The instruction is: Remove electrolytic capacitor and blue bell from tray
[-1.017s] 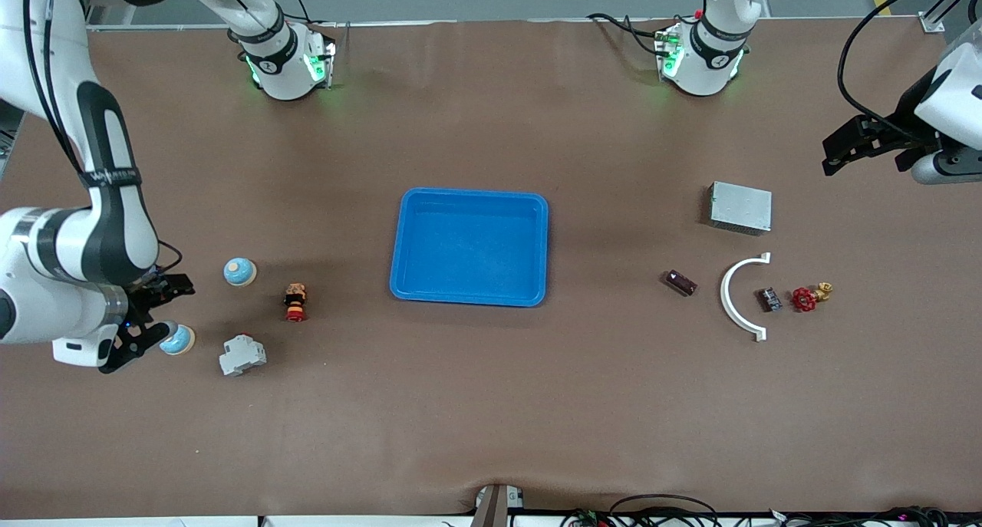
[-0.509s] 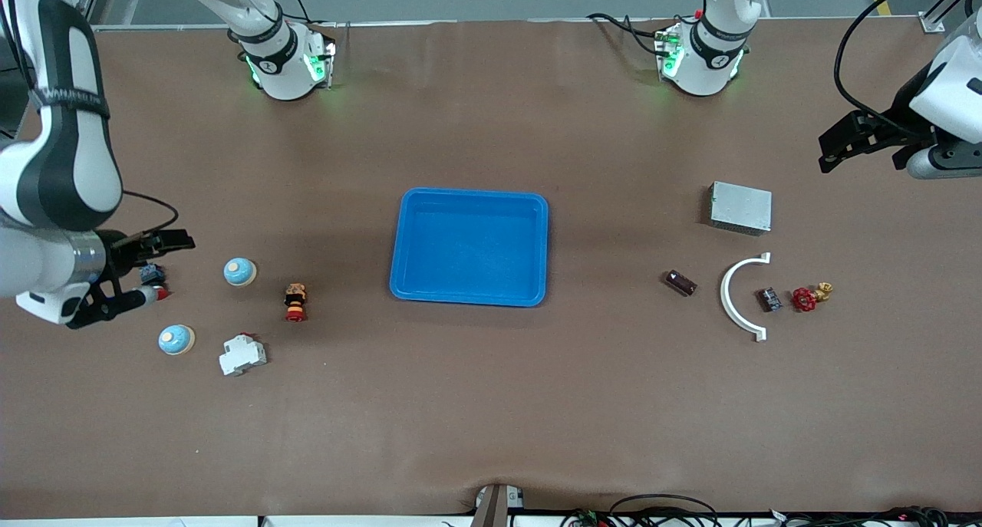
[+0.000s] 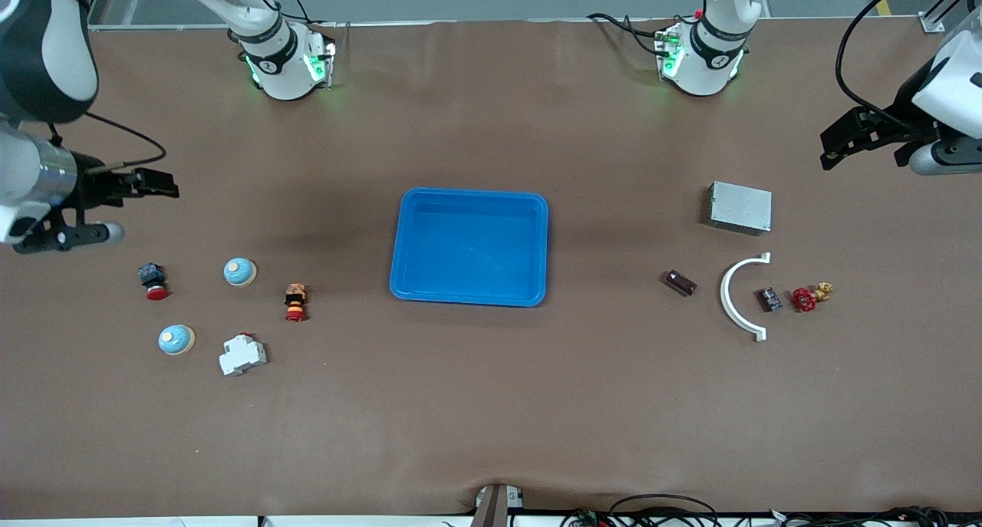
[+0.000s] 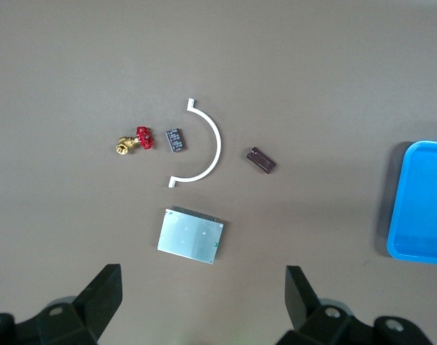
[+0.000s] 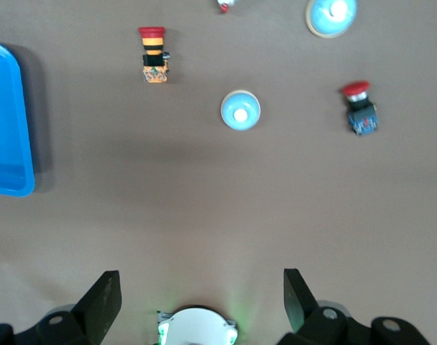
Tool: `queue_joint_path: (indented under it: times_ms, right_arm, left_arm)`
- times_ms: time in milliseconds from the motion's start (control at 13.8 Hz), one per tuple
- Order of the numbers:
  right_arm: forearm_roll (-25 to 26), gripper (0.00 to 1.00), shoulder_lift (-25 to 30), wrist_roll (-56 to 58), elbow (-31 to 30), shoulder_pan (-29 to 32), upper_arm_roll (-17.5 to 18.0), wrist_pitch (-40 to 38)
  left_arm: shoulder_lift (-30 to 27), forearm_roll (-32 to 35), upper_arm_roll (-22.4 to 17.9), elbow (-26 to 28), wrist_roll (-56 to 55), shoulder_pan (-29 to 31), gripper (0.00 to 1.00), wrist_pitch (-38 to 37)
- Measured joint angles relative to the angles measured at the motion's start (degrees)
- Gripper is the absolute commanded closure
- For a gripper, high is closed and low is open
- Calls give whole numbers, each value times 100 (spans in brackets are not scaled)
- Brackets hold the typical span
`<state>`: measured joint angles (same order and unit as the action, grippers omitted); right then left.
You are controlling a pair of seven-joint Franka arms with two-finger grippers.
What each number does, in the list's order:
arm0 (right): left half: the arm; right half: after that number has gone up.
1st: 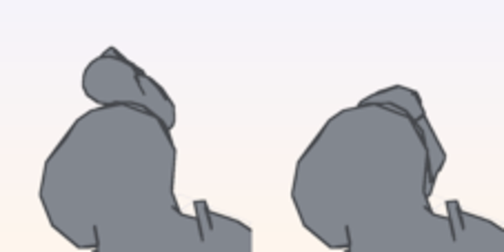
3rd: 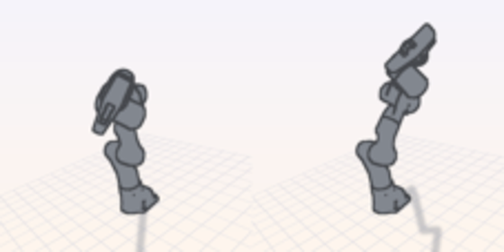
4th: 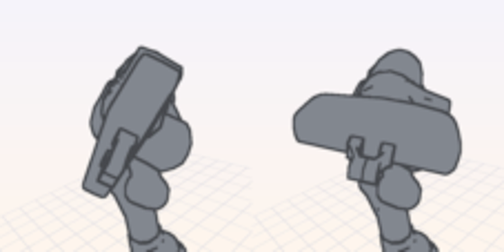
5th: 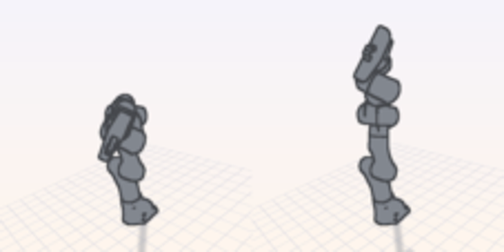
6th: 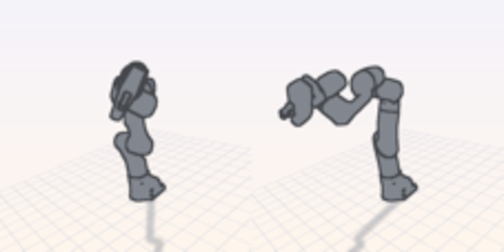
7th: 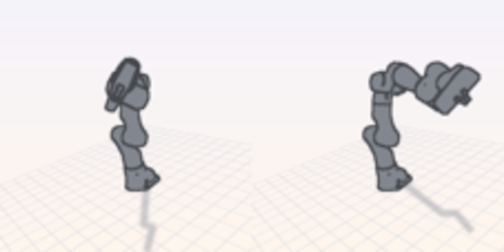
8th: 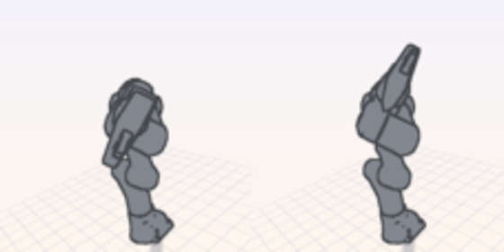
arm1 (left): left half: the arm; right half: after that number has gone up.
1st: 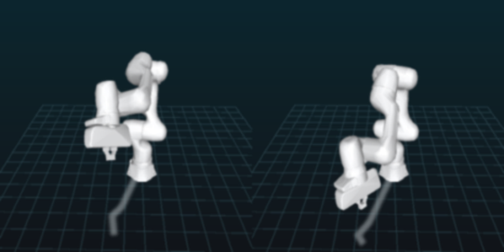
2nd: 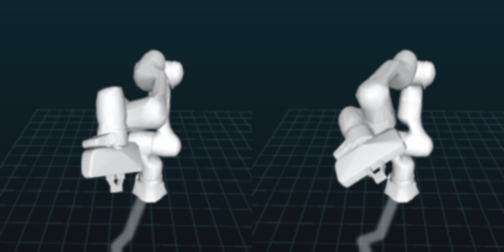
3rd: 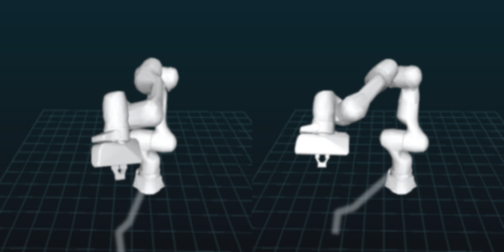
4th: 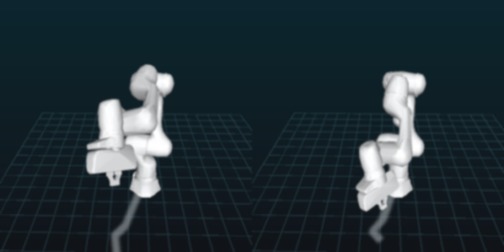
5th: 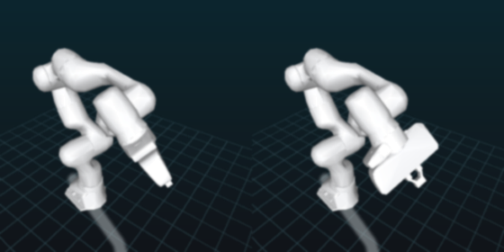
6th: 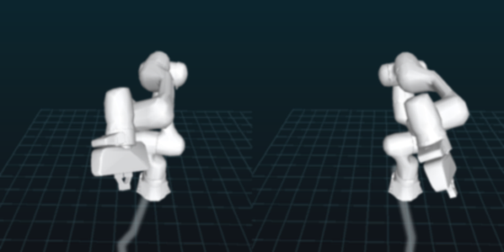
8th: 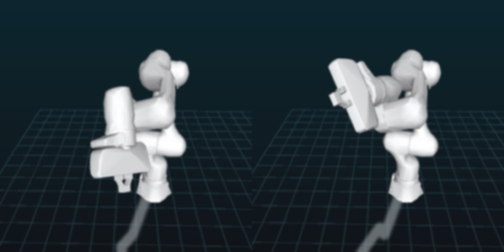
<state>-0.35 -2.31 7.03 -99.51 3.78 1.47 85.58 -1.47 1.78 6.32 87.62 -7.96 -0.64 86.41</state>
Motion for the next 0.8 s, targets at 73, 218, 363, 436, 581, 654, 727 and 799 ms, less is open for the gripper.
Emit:
queue_joint_path:
  times_ms: [73,218,363,436,581,654,727,799]
  right_arm:
    - [0,0,236,-109,-204,0,1,52]
    - [0,0,602,-198,-510,0,2,151]
    - [1,0,722,-209,-395,0,6,133]
    - [2,0,703,-215,-158,0,8,34]
    - [5,0,554,-244,444,5,-10,-287]
    - [5,0,467,-252,680,17,-28,-400]
    - [6,0,387,-254,838,39,-45,-450]
    - [6,0,327,-254,918,62,-54,-469]
  left_arm:
    - [0,0,0,0,0,1,0,-5]
    - [0,0,0,0,0,5,0,-7]
    - [0,0,0,0,0,9,0,-7]
    - [1,0,0,1,0,8,0,-7]
    - [-5,0,1,-2,0,7,0,-7]
    - [-16,0,1,-8,3,7,0,-7]
    - [-31,0,1,-12,8,7,0,-7]
    - [-45,0,1,-12,9,7,0,-7]
